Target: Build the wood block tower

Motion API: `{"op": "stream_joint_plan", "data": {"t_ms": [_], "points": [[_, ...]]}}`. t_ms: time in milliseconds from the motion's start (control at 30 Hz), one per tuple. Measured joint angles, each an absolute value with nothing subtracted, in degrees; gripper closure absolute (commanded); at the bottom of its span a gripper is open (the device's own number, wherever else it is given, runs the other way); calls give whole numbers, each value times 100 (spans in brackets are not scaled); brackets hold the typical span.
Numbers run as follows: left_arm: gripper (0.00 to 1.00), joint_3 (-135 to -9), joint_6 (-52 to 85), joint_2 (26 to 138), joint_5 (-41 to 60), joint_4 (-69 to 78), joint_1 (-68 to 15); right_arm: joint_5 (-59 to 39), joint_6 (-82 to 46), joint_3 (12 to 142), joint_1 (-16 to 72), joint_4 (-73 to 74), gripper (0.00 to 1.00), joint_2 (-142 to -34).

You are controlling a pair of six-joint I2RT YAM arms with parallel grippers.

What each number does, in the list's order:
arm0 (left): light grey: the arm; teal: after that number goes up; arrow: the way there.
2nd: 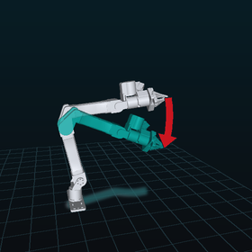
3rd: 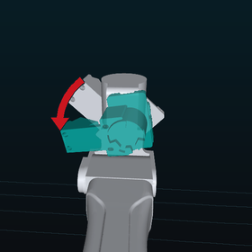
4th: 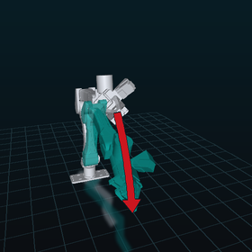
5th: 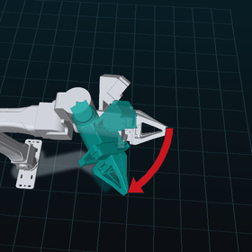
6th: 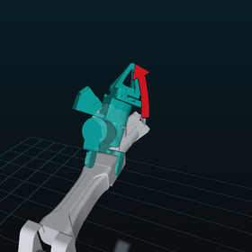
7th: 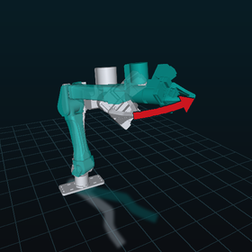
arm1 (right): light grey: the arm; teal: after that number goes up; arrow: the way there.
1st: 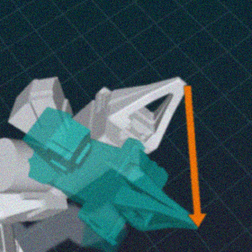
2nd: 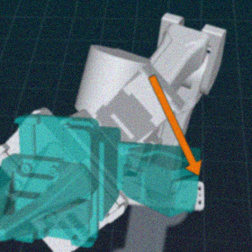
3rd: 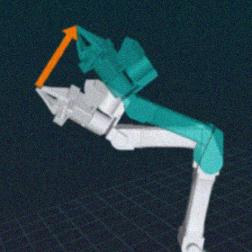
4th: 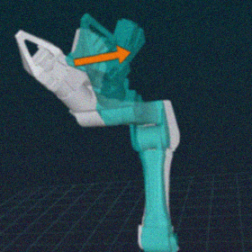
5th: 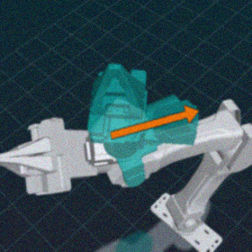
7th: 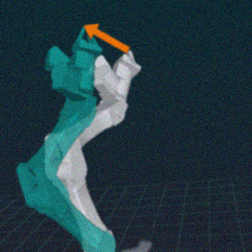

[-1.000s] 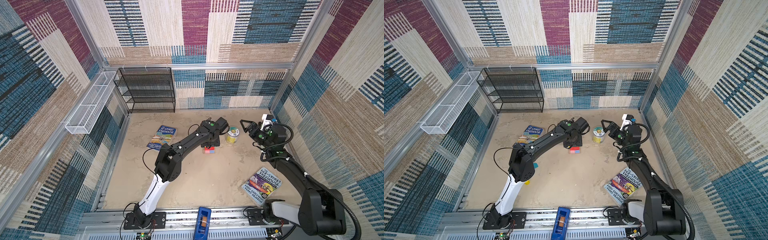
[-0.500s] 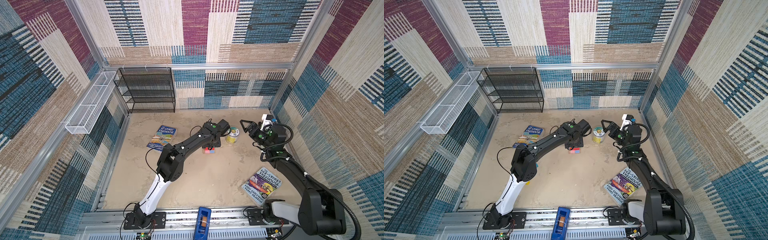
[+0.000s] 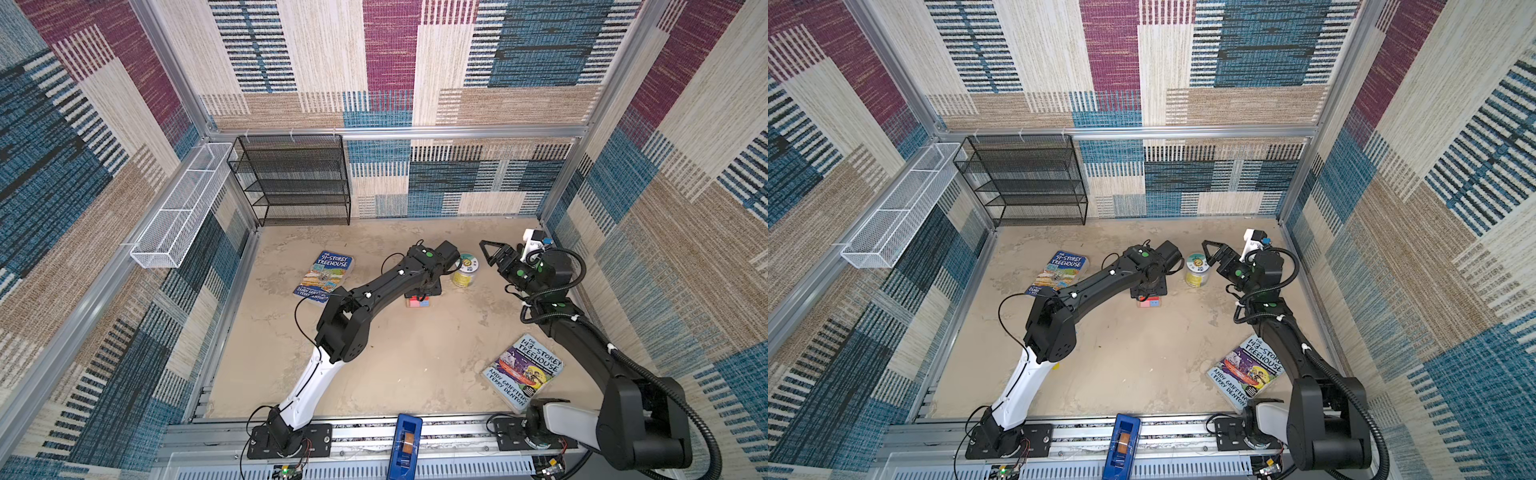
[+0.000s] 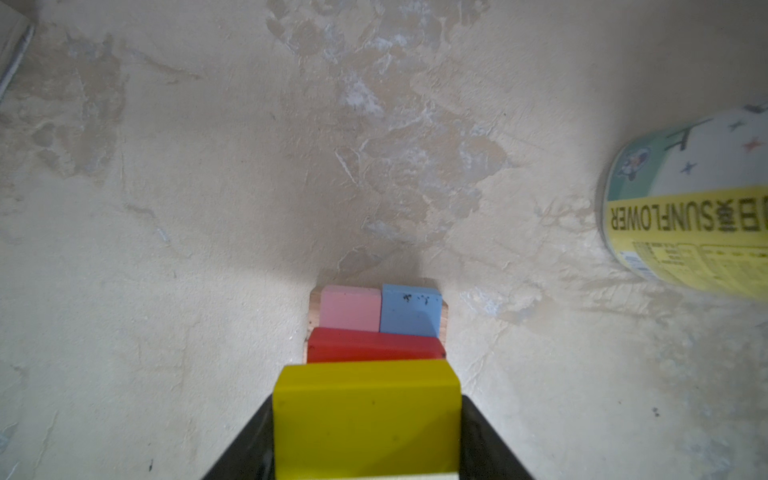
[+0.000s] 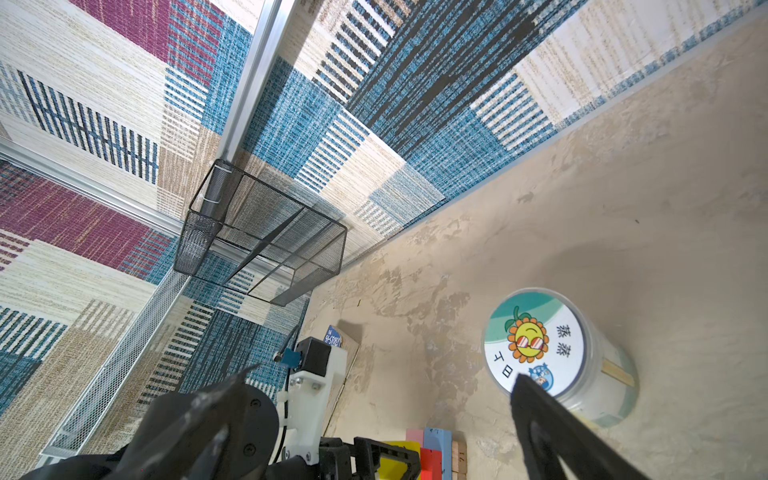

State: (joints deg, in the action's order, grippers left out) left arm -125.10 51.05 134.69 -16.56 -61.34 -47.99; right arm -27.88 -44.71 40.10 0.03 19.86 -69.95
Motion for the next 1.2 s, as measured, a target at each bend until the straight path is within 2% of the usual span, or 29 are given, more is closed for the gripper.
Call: {"op": "stream_joint_plan", "data": {"t_ms": [1200], "points": [[58,-12545,5105,13596,-1656,-6069,-4797,-2790,-4473,3999,3,1984,0,-6995]]}}
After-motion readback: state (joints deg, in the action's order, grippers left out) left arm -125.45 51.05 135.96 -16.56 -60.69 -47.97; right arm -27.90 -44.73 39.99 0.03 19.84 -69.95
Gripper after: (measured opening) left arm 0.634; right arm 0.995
